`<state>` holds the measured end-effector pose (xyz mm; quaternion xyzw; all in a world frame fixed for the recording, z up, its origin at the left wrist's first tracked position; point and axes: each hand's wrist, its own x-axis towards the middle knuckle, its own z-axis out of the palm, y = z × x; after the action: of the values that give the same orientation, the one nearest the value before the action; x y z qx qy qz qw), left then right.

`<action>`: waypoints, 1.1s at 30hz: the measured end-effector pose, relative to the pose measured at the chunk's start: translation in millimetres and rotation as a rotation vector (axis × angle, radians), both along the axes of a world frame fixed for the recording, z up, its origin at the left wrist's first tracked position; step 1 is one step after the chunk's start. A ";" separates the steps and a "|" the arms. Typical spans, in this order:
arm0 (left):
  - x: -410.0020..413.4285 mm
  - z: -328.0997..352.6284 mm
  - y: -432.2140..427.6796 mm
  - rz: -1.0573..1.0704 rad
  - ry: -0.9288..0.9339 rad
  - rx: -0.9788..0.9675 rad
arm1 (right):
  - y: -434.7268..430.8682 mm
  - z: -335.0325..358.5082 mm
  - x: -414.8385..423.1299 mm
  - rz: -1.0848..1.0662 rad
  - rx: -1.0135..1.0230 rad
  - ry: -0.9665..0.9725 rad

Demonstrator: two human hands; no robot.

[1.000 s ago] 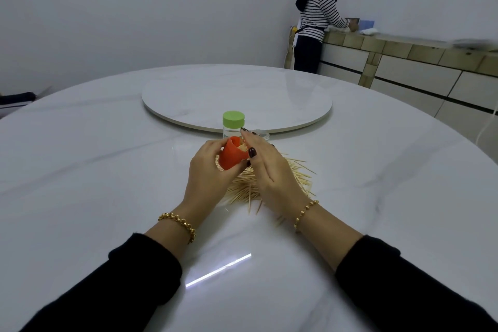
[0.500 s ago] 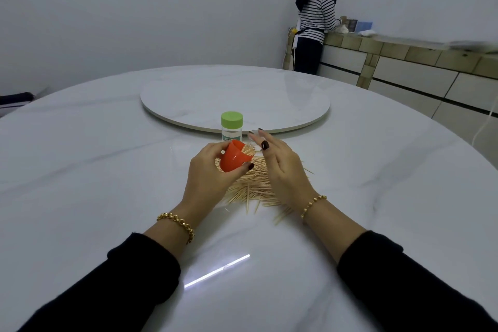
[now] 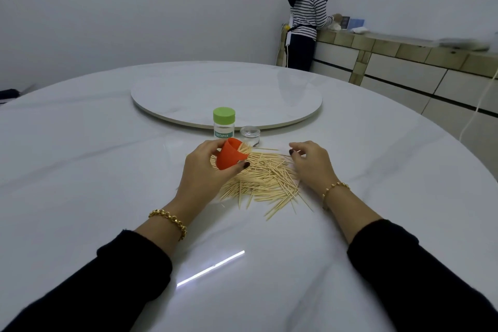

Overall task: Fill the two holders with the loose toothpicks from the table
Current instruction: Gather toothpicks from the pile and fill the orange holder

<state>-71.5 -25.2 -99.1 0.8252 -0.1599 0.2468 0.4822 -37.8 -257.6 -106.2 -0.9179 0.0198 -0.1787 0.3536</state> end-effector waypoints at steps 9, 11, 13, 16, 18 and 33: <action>1.8 -1.1 -2.1 -0.006 0.008 0.007 | 20.5 0.9 7.5 0.151 -0.056 0.069; 2.7 -1.6 -2.2 -0.004 0.006 0.008 | 24.7 3.2 9.1 0.150 -0.077 0.024; 3.8 -2.1 -1.7 -0.003 0.009 0.007 | 27.2 4.4 12.9 0.143 -0.090 0.001; 5.1 -2.8 -0.9 -0.002 0.012 0.020 | 29.5 3.7 19.9 0.150 -0.100 0.041; 5.7 -3.1 -0.7 -0.002 0.011 0.023 | 30.1 1.7 25.7 0.164 -0.190 0.104; 4.5 -1.4 0.0 0.001 0.017 0.027 | 42.0 2.8 21.7 0.123 -0.283 -0.030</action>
<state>-67.0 -25.2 -100.5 0.8339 -0.1589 0.2377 0.4721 -16.2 -215.5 -103.4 -0.9552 -0.0672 -0.1715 0.2315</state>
